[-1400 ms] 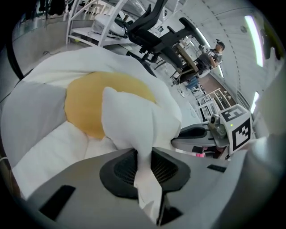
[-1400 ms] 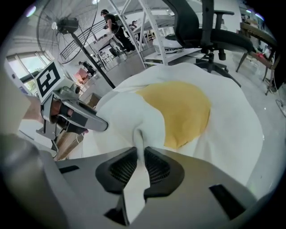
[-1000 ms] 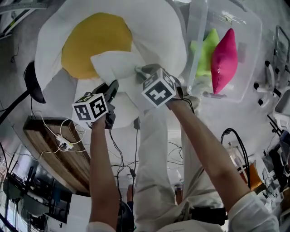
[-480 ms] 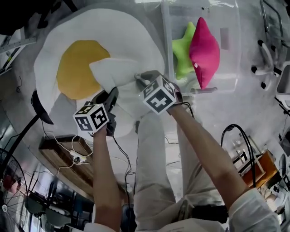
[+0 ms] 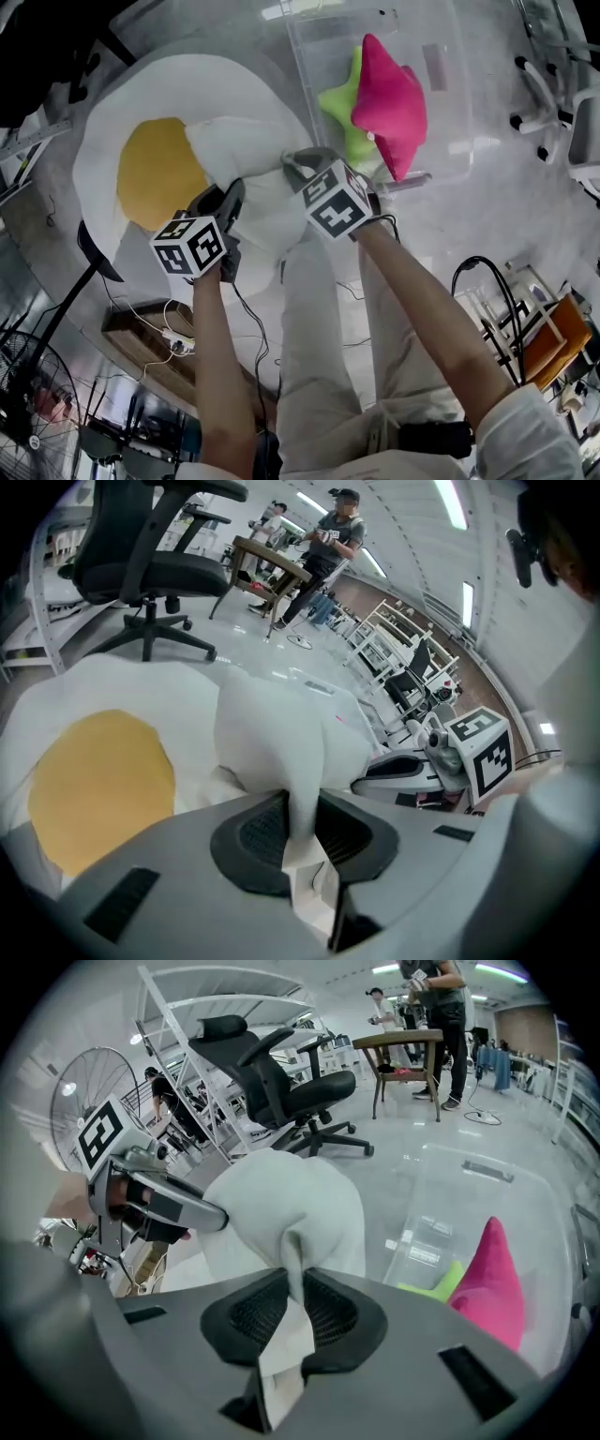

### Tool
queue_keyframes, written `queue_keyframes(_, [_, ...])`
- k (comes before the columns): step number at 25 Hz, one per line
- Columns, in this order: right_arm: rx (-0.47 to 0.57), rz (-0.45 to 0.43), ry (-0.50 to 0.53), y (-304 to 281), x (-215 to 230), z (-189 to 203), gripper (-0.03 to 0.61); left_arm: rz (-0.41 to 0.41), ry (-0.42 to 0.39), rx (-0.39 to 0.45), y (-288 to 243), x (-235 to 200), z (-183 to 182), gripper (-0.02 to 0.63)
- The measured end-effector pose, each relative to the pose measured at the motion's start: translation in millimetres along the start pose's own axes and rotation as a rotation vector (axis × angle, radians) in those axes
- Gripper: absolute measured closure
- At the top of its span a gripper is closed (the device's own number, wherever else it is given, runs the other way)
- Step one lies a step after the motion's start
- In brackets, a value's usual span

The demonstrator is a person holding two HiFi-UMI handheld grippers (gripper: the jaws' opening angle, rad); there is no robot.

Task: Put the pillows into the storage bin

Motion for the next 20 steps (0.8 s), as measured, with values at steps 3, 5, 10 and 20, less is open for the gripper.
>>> queue_keyframes(3, [0.044,0.026,-0.053,17.6,11.2,-6.1,0.511,0.021,-0.025,0.006,-6.7,18.8,-11.5,0.535])
queue_keyframes(5, [0.077,0.051,-0.088,31.6,18.1,-7.7,0.511,0.039,-0.047,0.007,-11.0,34.0,-18.5,0.535])
queue_keyframes(10, [0.171,0.114,-0.14,68.1,45.3,-10.1,0.511,0.095,-0.121,0.016,-27.4,79.2,-35.4,0.535])
queue_keyframes(20, [0.283,0.22,-0.225,126.3,109.7,6.3,0.509,0.202,-0.26,-0.041,-84.1,153.4,-49.9,0.535])
Point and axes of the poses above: the fingertips, and each gripper's own axes: y backward along the fingers, x to its right, z out of its underside, the point moved 1 cm from there along y, backward along the fingers, and after that the axes turned 15 degrees about x, right-handed, at the moved point
